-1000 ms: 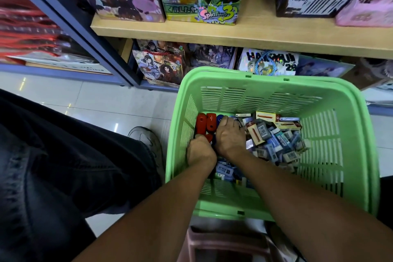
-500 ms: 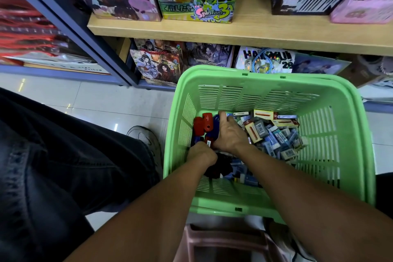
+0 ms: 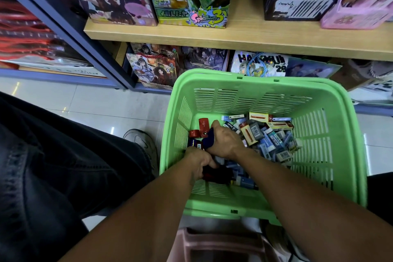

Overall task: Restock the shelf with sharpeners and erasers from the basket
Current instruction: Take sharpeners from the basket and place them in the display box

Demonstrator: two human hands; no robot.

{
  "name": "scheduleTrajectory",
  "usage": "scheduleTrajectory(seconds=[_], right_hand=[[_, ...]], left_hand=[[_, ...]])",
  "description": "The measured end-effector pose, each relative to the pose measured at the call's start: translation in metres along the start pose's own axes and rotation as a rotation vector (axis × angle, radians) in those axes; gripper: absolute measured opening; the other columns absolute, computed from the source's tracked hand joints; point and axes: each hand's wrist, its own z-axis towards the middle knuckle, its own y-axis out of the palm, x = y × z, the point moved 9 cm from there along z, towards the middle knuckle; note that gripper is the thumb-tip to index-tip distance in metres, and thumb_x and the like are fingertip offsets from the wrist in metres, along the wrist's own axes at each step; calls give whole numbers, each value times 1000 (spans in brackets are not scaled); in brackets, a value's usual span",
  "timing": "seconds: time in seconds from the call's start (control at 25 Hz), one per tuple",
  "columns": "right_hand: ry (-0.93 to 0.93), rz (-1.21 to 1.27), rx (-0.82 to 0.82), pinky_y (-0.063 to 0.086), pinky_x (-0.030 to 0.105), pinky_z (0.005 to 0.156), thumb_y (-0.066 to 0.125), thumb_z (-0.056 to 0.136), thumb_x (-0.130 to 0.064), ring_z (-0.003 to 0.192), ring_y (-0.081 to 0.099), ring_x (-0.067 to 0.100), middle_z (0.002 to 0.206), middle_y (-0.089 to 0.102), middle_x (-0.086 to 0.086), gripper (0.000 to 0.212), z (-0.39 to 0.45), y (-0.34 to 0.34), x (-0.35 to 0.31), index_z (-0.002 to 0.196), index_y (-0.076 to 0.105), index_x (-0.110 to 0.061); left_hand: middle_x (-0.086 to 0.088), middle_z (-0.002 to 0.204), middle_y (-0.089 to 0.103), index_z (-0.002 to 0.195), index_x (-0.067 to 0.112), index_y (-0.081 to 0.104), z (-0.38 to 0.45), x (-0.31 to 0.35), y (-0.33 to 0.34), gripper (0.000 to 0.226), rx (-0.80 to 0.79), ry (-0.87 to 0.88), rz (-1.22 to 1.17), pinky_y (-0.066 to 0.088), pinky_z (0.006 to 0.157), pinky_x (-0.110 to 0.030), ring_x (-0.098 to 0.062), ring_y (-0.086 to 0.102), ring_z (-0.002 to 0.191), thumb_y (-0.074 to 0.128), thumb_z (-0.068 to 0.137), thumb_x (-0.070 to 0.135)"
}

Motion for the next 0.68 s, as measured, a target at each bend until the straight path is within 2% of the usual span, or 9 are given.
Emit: scheduleTrajectory(seconds=[0.08,0.16,0.24,0.32,0.4,0.48,0.6,0.68], right_hand=[[113,349,19,52,31,66,83,70,-34,82,60,16,92,59,-1,56,-1,-10,12,108,46,-16],[203,622,69,49,26,61,82,74,-35,79,60,14,95,61,2,50,-3,-28,22,108,52,-15],[260,661,44,50,25,58,78,78,-37,83,63,16,100,62,4,44,-7,-38,30,109,52,-18],[274,715,-25,58,31,59,77,80,-30,89,67,23,104,62,8,43,-10,-35,32,112,53,-17],[296,892,-76,62,42,79,75,80,-22,98,66,26,111,61,11,40,-15,-26,31,114,55,-14],[305,1039,-97,56,50,91,72,82,-19,100,63,25,116,60,14,37,-20,-22,26,116,57,-12],[316,1052,-111,55,51,93,72,83,-18,97,64,25,115,62,16,33,-24,-18,26,112,57,-10],[345,1023,-101,57,51,91,76,82,-19,101,66,27,112,64,14,32,-26,-15,31,104,53,-17]], left_hand=[[-12,82,61,115,-4,52,3,4,-4,49,31,5,-58,48,48,-32,-24,58,68,73,73,-20],[-16,88,64,112,-2,53,3,14,-9,53,94,63,-86,58,65,-42,-33,64,79,77,68,-19],[-15,100,67,111,5,55,3,27,-15,56,171,162,-58,58,82,-51,-36,66,95,82,65,-12],[-10,106,67,113,12,56,-2,46,-19,53,256,301,70,56,90,-41,-31,64,100,83,69,-3],[-7,110,66,119,12,54,-10,60,-25,49,359,402,172,51,90,-29,-26,63,101,79,77,5],[-11,116,66,124,10,51,-17,67,-30,47,422,442,211,52,91,-33,-29,64,107,72,83,5],[-15,116,65,126,7,47,-23,70,-32,47,479,482,277,53,83,-36,-33,64,107,71,85,5],[-15,113,66,123,7,46,-24,73,-34,45,503,527,272,53,82,-36,-34,65,104,71,86,6]])
